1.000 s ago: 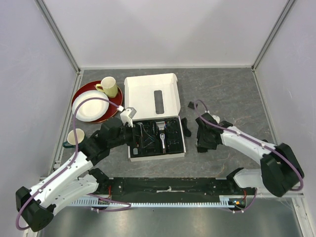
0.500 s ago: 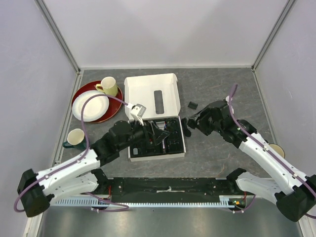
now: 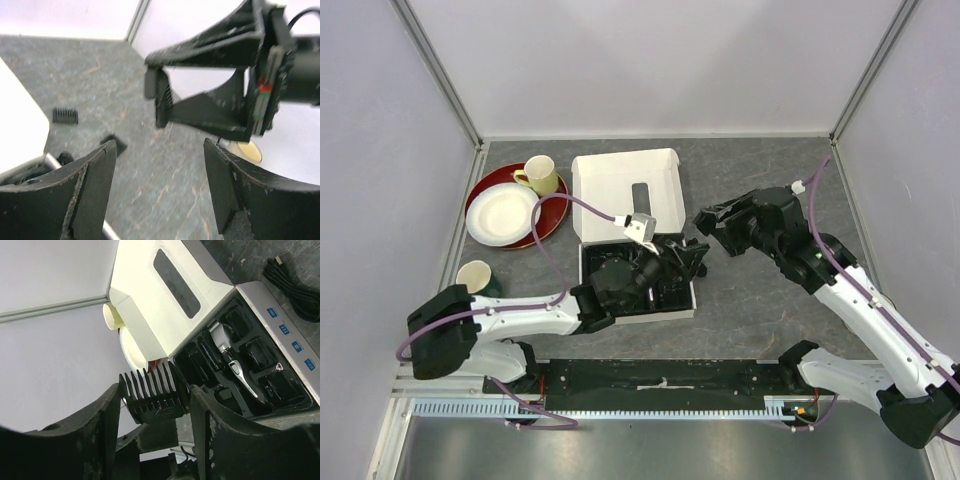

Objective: Sort the hair-cutting tools

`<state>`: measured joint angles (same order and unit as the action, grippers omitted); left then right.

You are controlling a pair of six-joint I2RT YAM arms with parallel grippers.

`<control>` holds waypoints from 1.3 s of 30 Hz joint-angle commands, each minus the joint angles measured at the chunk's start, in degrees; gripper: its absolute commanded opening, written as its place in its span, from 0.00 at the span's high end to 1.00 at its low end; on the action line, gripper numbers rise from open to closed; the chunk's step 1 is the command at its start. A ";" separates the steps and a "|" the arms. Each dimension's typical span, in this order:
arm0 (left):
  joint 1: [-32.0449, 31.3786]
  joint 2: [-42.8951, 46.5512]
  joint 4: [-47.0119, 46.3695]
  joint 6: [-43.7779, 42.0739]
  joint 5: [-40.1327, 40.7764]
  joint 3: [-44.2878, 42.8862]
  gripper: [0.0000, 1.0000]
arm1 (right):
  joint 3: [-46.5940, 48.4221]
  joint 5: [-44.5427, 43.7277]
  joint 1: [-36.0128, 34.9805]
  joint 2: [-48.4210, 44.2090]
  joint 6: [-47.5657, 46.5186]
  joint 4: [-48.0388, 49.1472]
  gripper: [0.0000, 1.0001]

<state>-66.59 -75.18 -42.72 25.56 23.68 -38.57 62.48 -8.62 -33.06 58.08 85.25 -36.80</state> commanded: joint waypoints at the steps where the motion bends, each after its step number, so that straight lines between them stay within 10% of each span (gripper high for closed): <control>1: -2.40 -3.92 -15.81 -9.29 8.83 -4.93 0.23 | 2.82 1.68 -0.16 -0.08 2.02 1.37 0.67; 22: -3.55 -8.67 -12.48 -7.37 11.83 -10.30 0.62 | 3.26 3.79 -0.08 -2.98 2.11 1.90 0.66; 32: -3.64 -9.64 -9.84 -6.67 11.47 -11.88 0.98 | 2.74 4.67 -0.16 -3.86 2.20 2.08 0.65; 35: -3.64 -8.85 -8.27 -6.31 11.47 -12.14 0.98 | 2.21 4.93 -0.08 -4.38 1.41 1.99 0.50; 39: -3.55 -5.78 6.00 -4.73 10.08 -14.78 0.98 | 1.68 5.54 0.10 -4.91 -4.38 -2.11 0.02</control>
<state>-69.84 -83.99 -48.73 19.53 33.95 -49.45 63.44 -5.26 -32.86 54.65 85.86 -36.58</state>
